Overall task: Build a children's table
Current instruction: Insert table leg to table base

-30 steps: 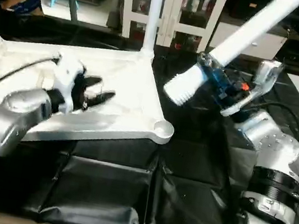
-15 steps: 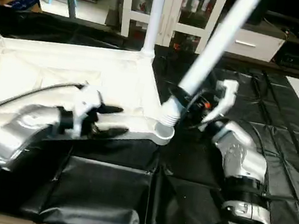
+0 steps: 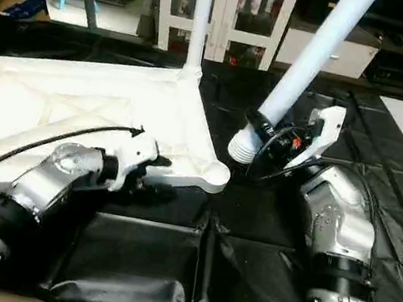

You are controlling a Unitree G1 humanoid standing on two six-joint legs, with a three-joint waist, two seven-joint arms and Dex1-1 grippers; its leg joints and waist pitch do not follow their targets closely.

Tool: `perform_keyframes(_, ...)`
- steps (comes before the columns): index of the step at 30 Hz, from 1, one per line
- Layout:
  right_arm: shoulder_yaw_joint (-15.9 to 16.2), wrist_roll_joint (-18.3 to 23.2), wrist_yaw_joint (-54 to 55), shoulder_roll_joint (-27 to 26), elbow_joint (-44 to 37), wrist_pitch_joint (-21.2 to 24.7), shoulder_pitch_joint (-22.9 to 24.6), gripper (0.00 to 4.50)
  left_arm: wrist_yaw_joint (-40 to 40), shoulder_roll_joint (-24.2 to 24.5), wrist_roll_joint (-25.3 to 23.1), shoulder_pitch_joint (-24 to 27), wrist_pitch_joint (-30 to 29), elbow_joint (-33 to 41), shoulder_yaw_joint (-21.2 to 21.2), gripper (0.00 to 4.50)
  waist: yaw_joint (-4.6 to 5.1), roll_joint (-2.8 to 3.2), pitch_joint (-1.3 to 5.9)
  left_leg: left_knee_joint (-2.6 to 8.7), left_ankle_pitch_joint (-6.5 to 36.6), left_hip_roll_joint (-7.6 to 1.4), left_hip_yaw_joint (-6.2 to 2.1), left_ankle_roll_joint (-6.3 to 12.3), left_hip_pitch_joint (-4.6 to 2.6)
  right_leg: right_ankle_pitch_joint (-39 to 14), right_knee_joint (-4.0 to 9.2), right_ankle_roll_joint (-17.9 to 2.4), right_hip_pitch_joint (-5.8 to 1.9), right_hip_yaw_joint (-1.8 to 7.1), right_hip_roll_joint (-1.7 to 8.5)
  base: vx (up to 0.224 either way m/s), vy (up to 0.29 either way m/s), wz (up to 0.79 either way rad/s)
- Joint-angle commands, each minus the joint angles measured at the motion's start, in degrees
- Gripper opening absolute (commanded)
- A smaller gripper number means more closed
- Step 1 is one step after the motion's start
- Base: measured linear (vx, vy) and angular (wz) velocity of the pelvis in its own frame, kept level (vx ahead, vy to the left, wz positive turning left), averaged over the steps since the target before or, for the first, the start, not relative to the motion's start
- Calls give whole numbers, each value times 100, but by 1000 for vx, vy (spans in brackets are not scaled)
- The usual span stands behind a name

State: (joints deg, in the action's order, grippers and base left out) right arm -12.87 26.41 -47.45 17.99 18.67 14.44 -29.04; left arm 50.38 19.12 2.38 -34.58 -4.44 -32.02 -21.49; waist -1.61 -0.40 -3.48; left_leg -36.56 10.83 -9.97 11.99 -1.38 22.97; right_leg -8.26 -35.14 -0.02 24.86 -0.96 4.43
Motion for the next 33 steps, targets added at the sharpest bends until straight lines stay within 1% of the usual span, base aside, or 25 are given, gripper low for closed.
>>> perform_keyframes(1, 63, 20, 51, -20, -238, -12, 33, 186, 103, -7, -114, -85, 11, -222, -109, 301, 24, 40, 469, 485, 1445, -245, -164, 60, -201, -1535, 434, -1234, -279, 112, 261, 0, 0, 0)
perform_keyframes(2, 70, 39, 54, -29, -278, 9, 46, 186, 153, -7, -107, -102, -23, -239, -109, 294, 22, 43, 471, 488, 1462, -243, -168, 61, -196, -1554, 434, -1238, -286, 110, 263, 0, 0, 0)
perform_keyframes(4, 77, 62, 52, -39, -323, 33, 64, 186, 231, 3, -86, -108, -72, -232, -114, 291, 18, 45, 471, 485, 1524, -245, -164, 57, -207, -1681, 444, -1231, -272, 112, 269, 0, 0, 0)
perform_keyframes(5, 79, 70, 50, -43, -334, 41, 69, 186, 264, 8, -76, -107, -93, -225, -117, 281, 20, 71, 466, 497, 1587, -253, -172, 22, -209, -1790, 450, -1209, -265, 109, 267, 0, 0, 0)
perform_keyframes(7, 61, 138, 95, -68, -446, 155, 109, 186, 363, -8, -87, -154, -39, -343, -114, 256, 21, 71, 464, 502, 1634, -251, -174, 6, -212, -1836, 458, -1179, -260, 109, 267, 0, 0, 0)
perform_keyframes(8, 60, 146, 113, -77, -496, 186, 129, 186, 381, -14, -95, -168, -20, -385, -101, 252, 21, 75, 464, 505, 1643, -247, -174, 5, -211, -1862, 467, -1164, -258, 109, 266, 0, 0, 0)
perform_keyframes(9, 75, 139, 110, -82, -527, 201, 145, 186, 451, -15, -69, -173, -66, -405, -92, 251, 19, 111, 464, 511, 1696, -248, -181, -20, -220, -1887, 466, -1150, -251, 107, 262, 0, 0, 0)
perform_keyframes(11, 127, 155, 77, -90, -565, 247, 170, 186, 639, -78, 146, -182, -457, -393, 30, 222, 26, 97, 461, 519, 1766, -248, -177, -52, -220, -1910, 474, -1172, -249, 107, 269, 0, 0, 0)
perform_keyframes(15, 194, 151, 31, -75, -593, 273, 198, 186, 793, -108, 211, -229, -695, -462, 61, 202, 25, 104, 468, 514, 1759, -244, -182, -46, -211, -1938, 478, -1177, -256, 107, 278, 0, 0, 0)
perform_keyframes(16, 219, 145, 36, -74, -607, 276, 199, 186, 837, -92, 167, -266, -750, -522, 48, 202, 11, 157, 465, 515, 1784, -237, -182, -48, -223, -1925, 492, -1177, -239, 105, 270, 0, 0, 0)
perform_keyframes(17, 222, 145, 39, -74, -608, 276, 197, 186, 842, -89, 158, -272, -759, -531, 46, 190, 23, 135, 462, 517, 1813, -235, -181, -45, -219, -1936, 496, -1169, -243, 101, 264, 0, 0, 0)
perform_keyframes(18, 210, 170, 58, -86, -618, 279, 174, 186, 882, -70, 148, -290, -782, -555, 50, 174, 18, 129, 467, 517, 1808, -236, -186, -39, -213, -1951, 490, -1163, -255, 102, 272, 0, 0, 0)
perform_keyframes(20, 182, 213, 88, -107, -644, 309, 155, 186, 970, -60, 182, -286, -787, -548, 69, 170, 15, 134, 466, 512, 1788, -233, -185, -26, -207, -2000, 497, -1158, -258, 105, 282, 0, 0, 0)
perform_keyframes(21, 113, 316, 160, -166, -675, 384, 116, 186, 1227, -29, 330, -240, -813, -460, 102, 163, 7, 170, 465, 518, 1821, -233, -185, -40, -225, -2017, 510, -1158, -244, 102, 275, 0, 0, 0)
perform_keyframes(22, 121, 336, 161, -193, -687, 403, 105, 186, 1362, 20, 399, -181, -690, -424, 135, 163, -7, 178, 466, 521, 1824, -231, -192, -39, -225, -2032, 507, -1160, -248, 101, 283, 0, 0, 0)
perform_keyframes(23, 132, 341, 157, -207, -703, 417, 104, 186, 1444, 51, 429, -143, -607, -404, 165, 154, -3, 169, 463, 531, 1823, -231, -194, -24, -212, -2026, 507, -1162, -252, 99, 279, 0, 0, 0)
perform_keyframes(24, 178, 323, 122, -217, -719, 420, 130, 186, 1515, 165, 372, -85, -545, -387, 141, 142, -10, 183, 463, 536, 1826, -236, -199, -28, -213, -2031, 500, -1162, -252, 97, 281, 0, 0, 0)
perform_keyframes(26, 178, 323, 122, -217, -719, 420, 130, 186, 1515, 165, 372, -85, -545, -387, 141, 139, -14, 201, 462, 538, 1884, -246, -192, -68, -241, -2046, 497, -1157, -224, 101, 274, 0, 0, 0)
perform_keyframes(27, 259, 311, 56, -226, -754, 435, 183, 186, 1664, 399, 308, 33, -561, -282, 103, 133, -21, 210, 458, 542, 1933, -250, -188, -95, -254, -2064, 498, -1158, -212, 102, 271, 0, 0, 0)
perform_keyframes(28, 280, 310, 38, -228, -764, 441, 198, 186, 1708, 465, 299, 68, -580, -242, 96, 123, -34, 195, 453, 559, 1970, -258, -206, -105, -245, -2134, 490, -1137, -222, 106, 288, 0, 0, 0)
perform_keyframes(29, 338, 312, -15, -231, -799, 459, 244, 186, 1836, 690, 282, 196, -603, -84, 88, 114, -15, 202, 452, 578, 1951, -258, -216, -130, -216, -2171, 479, -1099, -240, 101, 289, 0, 0, 0)
perform_keyframes(30, 345, 312, -21, -231, -803, 461, 249, 186, 1850, 714, 280, 210, -606, -67, 87, 109, -25, 212, 459, 581, 1962, -272, -225, -156, -235, -2149, 472, -1097, -230, 104, 299, 0, 0, 0)
perform_keyframes(31, 398, 312, -63, -231, -850, 479, 305, 186, 1934, 972, 276, 371, -683, 150, 114, 107, 2, 210, 446, 585, 1985, -257, -213, -157, -218, -2164, 473, -1079, -228, 109, 285, 0, 0, 0)
perform_keyframes(32, 447, 324, -105, -244, -893, 498, 374, 186, 1956, 1322, 238, 609, -724, 467, 178, 103, -7, 175, 451, 592, 2004, -275, -221, -163, -228, -2201, 466, -1075, -224, 113, 301, 0, 0, 0)
perform_keyframes(33, 447, 324, -105, -244, -893, 498, 374, 186, 1956, 1322, 238, 609, -724, 467, 178, 80, 32, 193, 440, 619, 1944, -273, -239, -158, -169, -2191, 446, -1046, -264, 118, 311, 0, 0, 0)
